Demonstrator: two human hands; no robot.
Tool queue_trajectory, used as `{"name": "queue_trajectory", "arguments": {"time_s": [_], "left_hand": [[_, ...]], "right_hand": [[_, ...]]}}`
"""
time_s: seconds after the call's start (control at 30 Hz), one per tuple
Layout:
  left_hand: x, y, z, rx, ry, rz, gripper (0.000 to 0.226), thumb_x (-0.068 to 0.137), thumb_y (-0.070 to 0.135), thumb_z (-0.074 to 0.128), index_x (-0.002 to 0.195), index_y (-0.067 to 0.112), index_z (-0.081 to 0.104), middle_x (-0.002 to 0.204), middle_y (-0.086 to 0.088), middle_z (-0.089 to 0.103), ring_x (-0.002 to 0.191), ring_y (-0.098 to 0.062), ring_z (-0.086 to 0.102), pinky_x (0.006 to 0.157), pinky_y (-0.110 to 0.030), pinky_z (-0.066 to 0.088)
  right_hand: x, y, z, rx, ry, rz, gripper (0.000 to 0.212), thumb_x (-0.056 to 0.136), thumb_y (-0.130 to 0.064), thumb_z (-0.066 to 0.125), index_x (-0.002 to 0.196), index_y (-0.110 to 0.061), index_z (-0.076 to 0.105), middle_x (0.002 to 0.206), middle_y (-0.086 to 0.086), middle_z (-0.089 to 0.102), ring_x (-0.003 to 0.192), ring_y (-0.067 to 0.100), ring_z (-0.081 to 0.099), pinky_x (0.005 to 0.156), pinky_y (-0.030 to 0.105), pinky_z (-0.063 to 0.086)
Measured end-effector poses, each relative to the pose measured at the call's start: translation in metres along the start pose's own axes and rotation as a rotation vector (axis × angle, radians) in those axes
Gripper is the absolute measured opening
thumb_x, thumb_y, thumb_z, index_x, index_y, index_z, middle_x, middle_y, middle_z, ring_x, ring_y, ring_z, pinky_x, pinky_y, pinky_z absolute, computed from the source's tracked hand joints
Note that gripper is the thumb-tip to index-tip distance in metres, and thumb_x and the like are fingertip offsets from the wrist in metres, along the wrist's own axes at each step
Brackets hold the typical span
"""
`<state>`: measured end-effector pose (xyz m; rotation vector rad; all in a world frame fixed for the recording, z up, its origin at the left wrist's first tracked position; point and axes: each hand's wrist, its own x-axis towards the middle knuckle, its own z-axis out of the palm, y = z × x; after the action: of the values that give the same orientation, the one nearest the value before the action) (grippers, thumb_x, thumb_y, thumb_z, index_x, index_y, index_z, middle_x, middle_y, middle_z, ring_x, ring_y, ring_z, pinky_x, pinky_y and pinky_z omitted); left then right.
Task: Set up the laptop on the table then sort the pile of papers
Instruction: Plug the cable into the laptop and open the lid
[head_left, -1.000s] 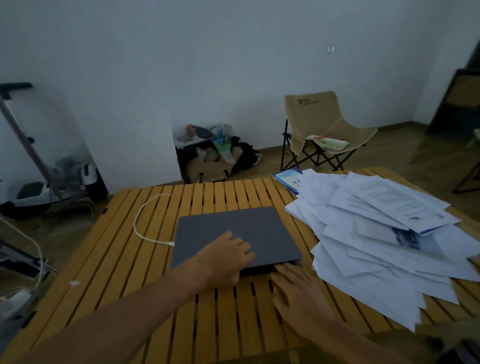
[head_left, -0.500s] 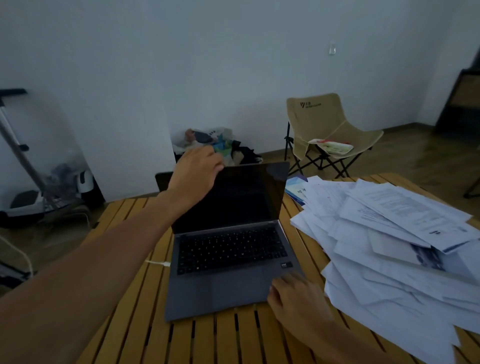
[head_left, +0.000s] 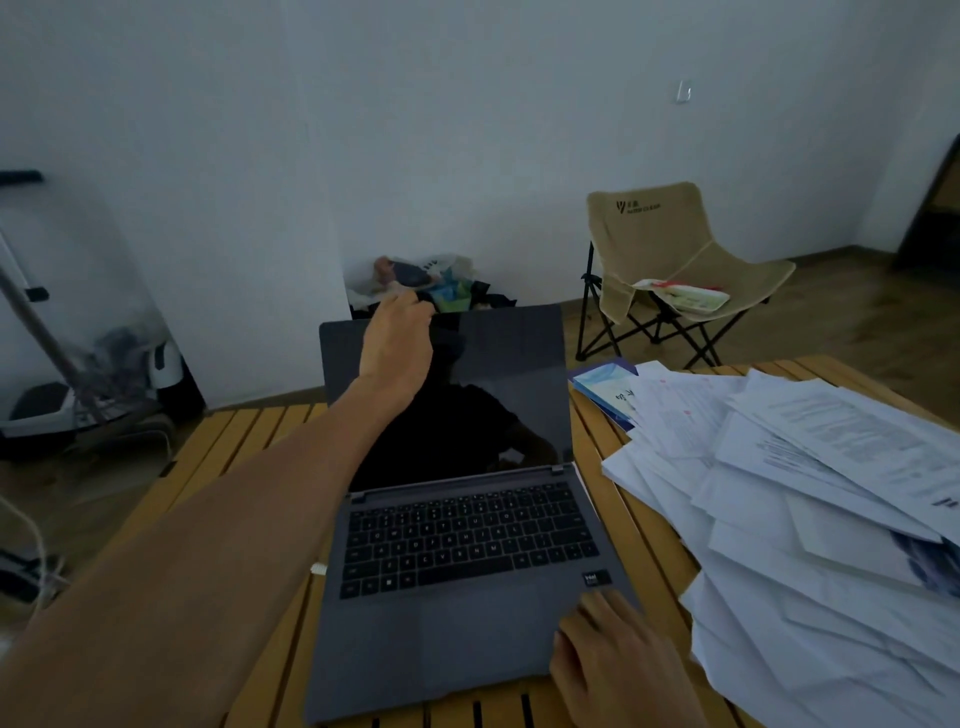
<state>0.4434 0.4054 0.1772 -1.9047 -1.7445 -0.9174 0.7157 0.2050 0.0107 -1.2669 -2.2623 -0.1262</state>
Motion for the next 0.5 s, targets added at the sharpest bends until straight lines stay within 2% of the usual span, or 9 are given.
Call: {"name": "queue_trajectory", "arguments": {"time_s": [0.1, 0.17, 0.23, 0.27, 0.33, 0.4, 0.47, 0.5], "left_hand": [[0.003, -0.001, -0.011, 0.048, -0.048, 0.077, 0.026, 0.087, -0.004, 0.050, 0.095, 0.006, 0.073, 0.092, -0.014, 0.069, 0.087, -0.030, 0.057, 0.084, -0.036, 0.042], [-0.004, 0.005, -0.025, -0.030, -0.041, 0.050, 0.026, 0.091, 0.001, 0.051, 0.108, 0.003, 0.070, 0.102, -0.016, 0.069, 0.095, -0.034, 0.058, 0.089, -0.041, 0.043], [-0.026, 0.002, -0.038, -0.096, -0.057, -0.068, 0.030, 0.095, 0.007, 0.049, 0.122, 0.004, 0.062, 0.118, -0.017, 0.062, 0.107, -0.035, 0.055, 0.095, -0.043, 0.044], [-0.043, -0.005, -0.043, -0.110, -0.084, -0.121, 0.030, 0.096, 0.008, 0.048, 0.123, 0.005, 0.060, 0.121, -0.017, 0.060, 0.109, -0.034, 0.055, 0.095, -0.043, 0.045], [-0.088, -0.030, -0.049, -0.100, -0.172, -0.219, 0.026, 0.095, 0.008, 0.047, 0.116, 0.008, 0.063, 0.114, -0.016, 0.062, 0.097, -0.029, 0.060, 0.087, -0.040, 0.051], [-0.143, -0.056, -0.054, -0.063, -0.322, -0.299, 0.024, 0.095, 0.011, 0.046, 0.106, 0.014, 0.067, 0.105, -0.009, 0.066, 0.083, -0.020, 0.062, 0.076, -0.035, 0.054], [-0.196, -0.071, -0.059, -0.053, -0.542, -0.267, 0.021, 0.094, 0.011, 0.049, 0.101, 0.012, 0.068, 0.102, -0.003, 0.065, 0.090, -0.022, 0.063, 0.077, -0.032, 0.051], [-0.219, -0.077, -0.058, -0.072, -0.611, -0.205, 0.019, 0.092, 0.011, 0.052, 0.100, 0.011, 0.069, 0.100, -0.003, 0.065, 0.095, -0.024, 0.063, 0.079, -0.032, 0.050]], "right_hand": [[0.004, -0.002, -0.003, 0.065, -0.079, 0.024, 0.026, 0.074, -0.034, 0.047, 0.053, -0.024, 0.059, 0.065, -0.009, 0.057, 0.056, 0.004, 0.057, 0.046, 0.012, 0.044], [0.006, -0.003, -0.012, 0.090, -0.113, 0.075, 0.020, 0.078, -0.032, 0.052, 0.061, -0.026, 0.060, 0.069, -0.013, 0.054, 0.061, 0.002, 0.055, 0.050, 0.006, 0.035], [0.011, 0.000, -0.019, 0.117, -0.164, 0.178, 0.010, 0.091, -0.028, 0.055, 0.088, -0.027, 0.064, 0.087, -0.016, 0.053, 0.079, 0.001, 0.053, 0.057, 0.006, 0.036], [0.011, 0.004, -0.021, 0.172, -0.161, 0.263, 0.012, 0.096, -0.028, 0.053, 0.104, -0.028, 0.062, 0.100, -0.016, 0.050, 0.091, 0.001, 0.052, 0.067, 0.008, 0.041], [0.015, 0.011, -0.025, 0.246, -0.104, 0.425, 0.023, 0.098, -0.026, 0.051, 0.121, -0.027, 0.054, 0.116, -0.014, 0.046, 0.109, 0.005, 0.049, 0.086, 0.017, 0.048], [0.021, 0.013, -0.028, 0.347, -0.106, 0.560, 0.020, 0.098, -0.021, 0.050, 0.117, -0.025, 0.053, 0.113, -0.010, 0.047, 0.105, 0.010, 0.051, 0.079, 0.023, 0.050], [0.025, 0.013, -0.027, 0.411, -0.142, 0.640, 0.012, 0.096, -0.018, 0.050, 0.105, -0.026, 0.052, 0.106, -0.007, 0.050, 0.094, 0.014, 0.053, 0.070, 0.028, 0.049], [0.025, 0.012, -0.023, 0.406, -0.148, 0.653, 0.012, 0.095, -0.018, 0.051, 0.103, -0.027, 0.051, 0.104, -0.006, 0.051, 0.094, 0.016, 0.053, 0.072, 0.033, 0.050]]}}
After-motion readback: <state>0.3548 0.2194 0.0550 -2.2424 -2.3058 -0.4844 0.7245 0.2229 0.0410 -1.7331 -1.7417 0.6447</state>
